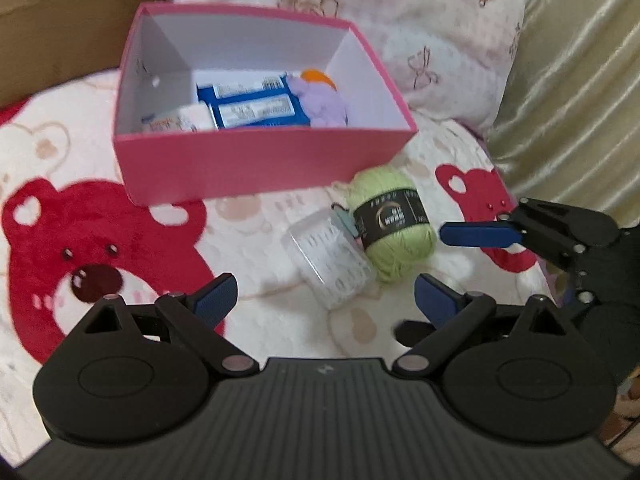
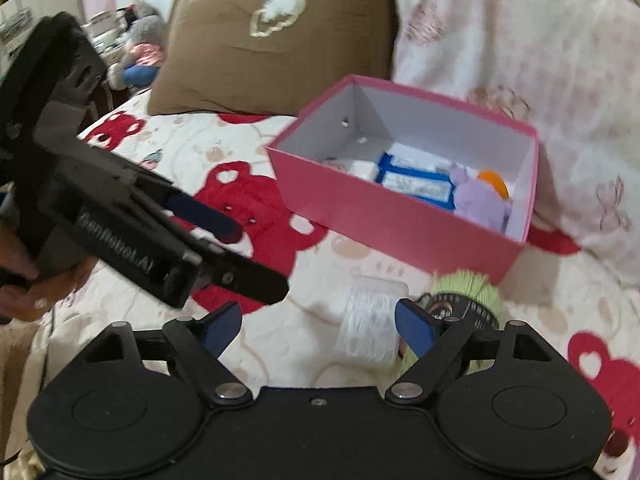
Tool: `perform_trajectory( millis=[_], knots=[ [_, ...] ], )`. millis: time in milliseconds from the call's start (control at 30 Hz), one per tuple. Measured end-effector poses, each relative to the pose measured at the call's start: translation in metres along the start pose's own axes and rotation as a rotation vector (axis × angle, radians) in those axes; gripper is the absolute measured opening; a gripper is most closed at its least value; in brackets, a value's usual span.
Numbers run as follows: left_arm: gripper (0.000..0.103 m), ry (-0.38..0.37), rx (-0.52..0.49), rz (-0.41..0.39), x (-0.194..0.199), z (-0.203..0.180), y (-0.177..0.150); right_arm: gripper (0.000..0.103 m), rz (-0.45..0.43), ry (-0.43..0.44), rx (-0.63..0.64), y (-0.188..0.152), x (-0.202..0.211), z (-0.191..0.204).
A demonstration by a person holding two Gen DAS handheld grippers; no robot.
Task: Organize objects
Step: 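Move the left gripper toward the clear plastic floss-pick box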
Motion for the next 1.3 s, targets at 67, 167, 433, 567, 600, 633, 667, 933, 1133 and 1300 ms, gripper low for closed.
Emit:
perform_trajectory(
  millis=[67,167,433,567,600,633,667,933,1133,1300],
  knots=[
    [0.095,-0.011,0.006,0.002,-0.007,0.0,-0.003,0.082,-0.001,-0.011,-0.012,-0.007,-0.011,-0.004],
    [0.095,-0.023,0.014,-0.009,-0.016,0.0,-0.009,0.078,-0.008,-0.017,-0.02,-0.015,-0.025,-0.009],
    [0.094,-0.022,0.034,0.003,-0.046,-0.005,-0.021,0.069,-0.037,-0.043,-0.094,-0.037,-0.057,-0.019],
    [0.091,-0.045,0.076,-0.009,-0.058,-0.006,-0.023,0.069,-0.069,-0.067,-0.116,-0.045,-0.062,-0.026],
    [0.091,-0.058,0.097,-0.007,-0.062,-0.005,-0.023,0.069,-0.071,-0.077,-0.107,-0.047,-0.064,-0.027],
    [0.091,-0.069,0.124,0.004,-0.067,-0.004,-0.023,0.069,-0.068,-0.089,-0.101,-0.049,-0.067,-0.028],
    [0.09,-0.075,0.148,0.012,-0.072,-0.003,-0.023,0.069,-0.068,-0.103,-0.099,-0.051,-0.068,-0.029],
    [0.056,0.009,0.096,0.003,-0.097,-0.008,-0.028,0.068,-0.057,-0.129,-0.121,-0.058,-0.077,-0.037],
    [0.051,0.02,0.093,-0.01,-0.102,-0.008,-0.027,0.061,-0.026,-0.131,-0.109,-0.061,-0.083,-0.039],
    [0.034,-0.021,0.192,0.006,-0.11,0.005,-0.025,0.062,-0.007,-0.098,-0.133,-0.06,-0.086,-0.044]
  ],
)
Point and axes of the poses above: each gripper's, at about its wrist camera, not at the fingertips, and x roughly against the way its jaws point, z to its left, y to its top, the point moved 4 cm from there along -x, roughly the way its jaws point, and after that the axes turned 6 degrees about y, right-handed, at the moved point
